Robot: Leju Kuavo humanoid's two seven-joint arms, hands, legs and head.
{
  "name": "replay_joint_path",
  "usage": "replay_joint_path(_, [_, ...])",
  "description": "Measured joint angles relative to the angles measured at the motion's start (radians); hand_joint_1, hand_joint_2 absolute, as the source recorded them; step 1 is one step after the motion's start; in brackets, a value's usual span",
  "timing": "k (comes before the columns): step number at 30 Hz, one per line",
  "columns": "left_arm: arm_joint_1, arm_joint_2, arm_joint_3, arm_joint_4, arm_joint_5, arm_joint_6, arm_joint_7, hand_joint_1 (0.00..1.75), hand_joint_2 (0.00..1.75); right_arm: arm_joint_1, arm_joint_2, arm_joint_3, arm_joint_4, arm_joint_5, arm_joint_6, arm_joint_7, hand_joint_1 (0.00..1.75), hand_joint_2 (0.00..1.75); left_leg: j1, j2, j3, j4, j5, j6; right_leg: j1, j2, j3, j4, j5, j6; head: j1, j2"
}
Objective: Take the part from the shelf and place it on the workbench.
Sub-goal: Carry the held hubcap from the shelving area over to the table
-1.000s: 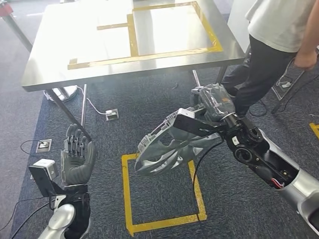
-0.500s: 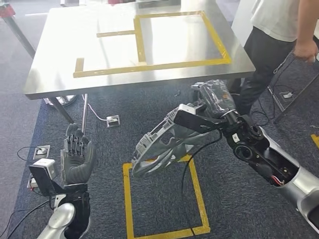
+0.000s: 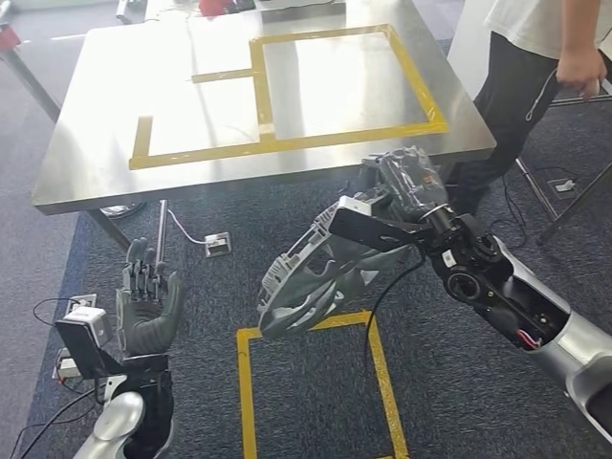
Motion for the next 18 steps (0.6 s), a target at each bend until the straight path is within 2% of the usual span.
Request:
replay_joint_path(1, [0.002, 0.000, 0.000, 0.001, 0.000, 0.000, 0.000, 0.00, 1.75, 0.003, 0.000, 0.001, 0.001, 0.000, 0.001, 0.000, 1.75, 1.75, 0.004, 0.002, -0.040, 0.062, -0.023, -0.006, 0.000, 0.000, 0.010, 0.000, -0.008, 0.000, -0.003, 0.000])
replay_joint_path(2, [0.004, 0.000, 0.000, 0.001, 0.000, 0.000, 0.001, 0.00, 1.75, 0.006, 0.000, 0.003, 0.002, 0.000, 0.002, 0.000, 1.75, 1.75, 0.007, 0.003, -0.070, 0.095, -0.032, -0.007, 0.001, 0.001, 0.021, 0.000, -0.017, 0.000, -0.005, 0.000])
replay_joint_path(3, [0.005, 0.000, 0.000, 0.001, 0.000, 0.000, 0.001, 0.00, 1.75, 0.007, 0.000, 0.004, 0.003, 0.000, 0.003, 0.000, 1.75, 1.75, 0.007, 0.004, -0.087, 0.094, -0.023, -0.004, 0.001, 0.001, 0.033, 0.000, -0.026, 0.001, -0.007, 0.000])
replay_joint_path(4, [0.005, 0.000, 0.000, 0.001, 0.000, 0.000, 0.001, 0.00, 1.75, 0.007, 0.001, 0.004, 0.003, 0.000, 0.004, 0.000, 1.75, 1.75, 0.005, 0.003, -0.087, 0.055, 0.013, 0.004, 0.002, 0.002, 0.045, -0.001, -0.035, 0.001, -0.009, 0.000])
replay_joint_path(6, [0.004, 0.000, 0.000, 0.001, 0.000, 0.000, 0.001, 0.00, 1.75, 0.002, 0.003, 0.004, 0.002, 0.000, 0.004, -0.001, 1.75, 1.75, -0.004, 0.003, -0.062, -0.087, 0.131, 0.032, 0.003, 0.003, 0.066, -0.002, -0.052, 0.003, -0.012, 0.000])
replay_joint_path(7, [0.004, 0.001, 0.000, 0.001, 0.000, 0.000, 0.001, 0.00, 1.75, -0.002, 0.004, 0.003, 0.002, 0.001, 0.004, -0.002, 1.75, 1.75, -0.010, 0.003, -0.047, -0.149, 0.171, 0.044, 0.004, 0.005, 0.073, -0.004, -0.059, 0.006, -0.011, 0.000])
replay_joint_path(8, [0.004, 0.001, 0.000, 0.001, 0.000, 0.000, 0.002, 0.00, 1.75, -0.005, 0.005, 0.003, 0.001, 0.002, 0.006, -0.002, 1.75, 1.75, -0.014, 0.002, -0.036, -0.188, 0.193, 0.052, 0.005, 0.006, 0.076, -0.005, -0.066, 0.010, -0.012, 0.000])
replay_joint_path(11, [0.001, 0.000, 0.000, 0.000, -0.002, -0.002, 0.002, 0.00, 1.75, -0.020, 0.008, 0.001, -0.009, 0.012, 0.019, 0.002, 1.75, 1.75, -0.015, 0.001, -0.014, -0.218, 0.181, 0.059, 0.006, 0.004, 0.089, -0.008, -0.079, 0.027, -0.011, 0.000])
replay_joint_path(13, [-0.002, -0.003, 0.001, -0.001, -0.004, -0.011, 0.002, 0.00, 1.75, -0.040, 0.009, -0.004, -0.020, 0.018, 0.032, 0.012, 1.75, 1.75, -0.010, -0.001, 0.010, -0.232, 0.175, 0.066, 0.007, 0.000, 0.076, 0.040, -0.102, 0.029, -0.006, 0.000])
replay_joint_path(14, [-0.002, -0.004, 0.001, -0.001, -0.006, -0.017, 0.002, 0.00, 1.75, -0.050, 0.009, -0.007, -0.026, 0.019, 0.040, 0.021, 1.75, 1.75, -0.008, -0.002, 0.022, -0.237, 0.171, 0.069, 0.009, -0.001, 0.049, 0.099, -0.125, 0.029, -0.002, 0.000])
replay_joint_path(16, [-0.001, -0.006, 0.001, 0.002, -0.008, -0.028, 0.002, 0.00, 1.75, -0.062, 0.008, -0.012, -0.038, 0.018, 0.056, 0.038, 1.75, 1.75, -0.008, -0.002, 0.040, -0.238, 0.158, 0.073, 0.012, 0.000, -0.024, 0.237, -0.181, 0.028, 0.007, 0.000])
replay_joint_path(17, [0.000, -0.007, 0.000, 0.004, -0.009, -0.031, 0.002, 0.00, 1.75, -0.064, 0.007, -0.014, -0.045, 0.017, 0.063, 0.046, 1.75, 1.75, -0.008, -0.003, 0.049, -0.238, 0.150, 0.072, 0.012, 0.000, -0.056, 0.282, -0.197, 0.030, 0.011, 0.000])
replay_joint_path(18, [0.001, -0.008, 0.000, 0.005, -0.010, -0.034, 0.002, 0.00, 1.75, -0.065, 0.007, -0.015, -0.051, 0.016, 0.068, 0.050, 1.75, 1.75, -0.008, -0.004, 0.059, -0.238, 0.142, 0.071, 0.012, -0.001, -0.076, 0.291, -0.192, 0.034, 0.014, 0.000])
